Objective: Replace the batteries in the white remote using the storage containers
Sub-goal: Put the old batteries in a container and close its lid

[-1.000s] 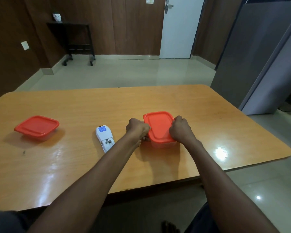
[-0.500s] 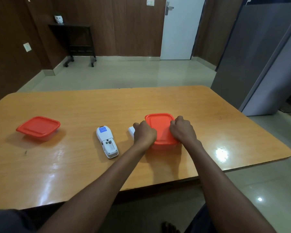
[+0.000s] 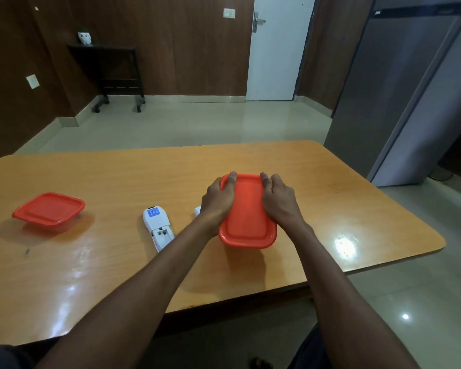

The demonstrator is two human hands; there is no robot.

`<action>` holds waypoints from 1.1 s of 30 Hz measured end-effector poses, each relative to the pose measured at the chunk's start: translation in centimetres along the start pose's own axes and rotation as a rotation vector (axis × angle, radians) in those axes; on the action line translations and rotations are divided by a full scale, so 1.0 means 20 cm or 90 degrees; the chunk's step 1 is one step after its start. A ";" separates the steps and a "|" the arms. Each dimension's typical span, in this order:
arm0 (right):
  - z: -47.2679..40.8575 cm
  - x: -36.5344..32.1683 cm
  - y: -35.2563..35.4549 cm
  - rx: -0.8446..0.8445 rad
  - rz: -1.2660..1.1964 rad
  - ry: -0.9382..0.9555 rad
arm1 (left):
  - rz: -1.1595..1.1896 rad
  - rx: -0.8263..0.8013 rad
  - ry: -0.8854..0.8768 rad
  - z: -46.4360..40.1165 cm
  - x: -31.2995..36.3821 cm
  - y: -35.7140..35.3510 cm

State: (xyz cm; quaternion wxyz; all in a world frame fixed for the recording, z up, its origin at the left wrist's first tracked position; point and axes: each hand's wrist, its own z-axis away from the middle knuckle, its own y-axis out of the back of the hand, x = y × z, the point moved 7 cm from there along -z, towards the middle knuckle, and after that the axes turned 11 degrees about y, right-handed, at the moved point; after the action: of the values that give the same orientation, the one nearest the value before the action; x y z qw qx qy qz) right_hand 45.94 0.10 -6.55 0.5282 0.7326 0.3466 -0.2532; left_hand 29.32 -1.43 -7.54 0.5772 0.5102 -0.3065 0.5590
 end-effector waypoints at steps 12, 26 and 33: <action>0.06 0.05 -0.02 -0.138 0.083 -0.098 | 0.056 0.101 0.063 -0.05 -0.10 0.02; 0.12 0.05 -0.01 0.038 0.038 -0.141 | 0.164 0.134 0.191 -0.10 -0.12 -0.06; 0.04 0.27 0.10 0.079 -0.007 -0.239 | 0.127 -0.056 0.165 -0.11 -0.15 -0.25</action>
State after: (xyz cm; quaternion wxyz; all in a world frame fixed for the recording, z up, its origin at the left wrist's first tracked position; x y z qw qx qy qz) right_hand 50.83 0.19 -9.52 0.5359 0.7020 0.2298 -0.4089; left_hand 33.03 0.24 -12.17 0.5754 0.3750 -0.3028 0.6608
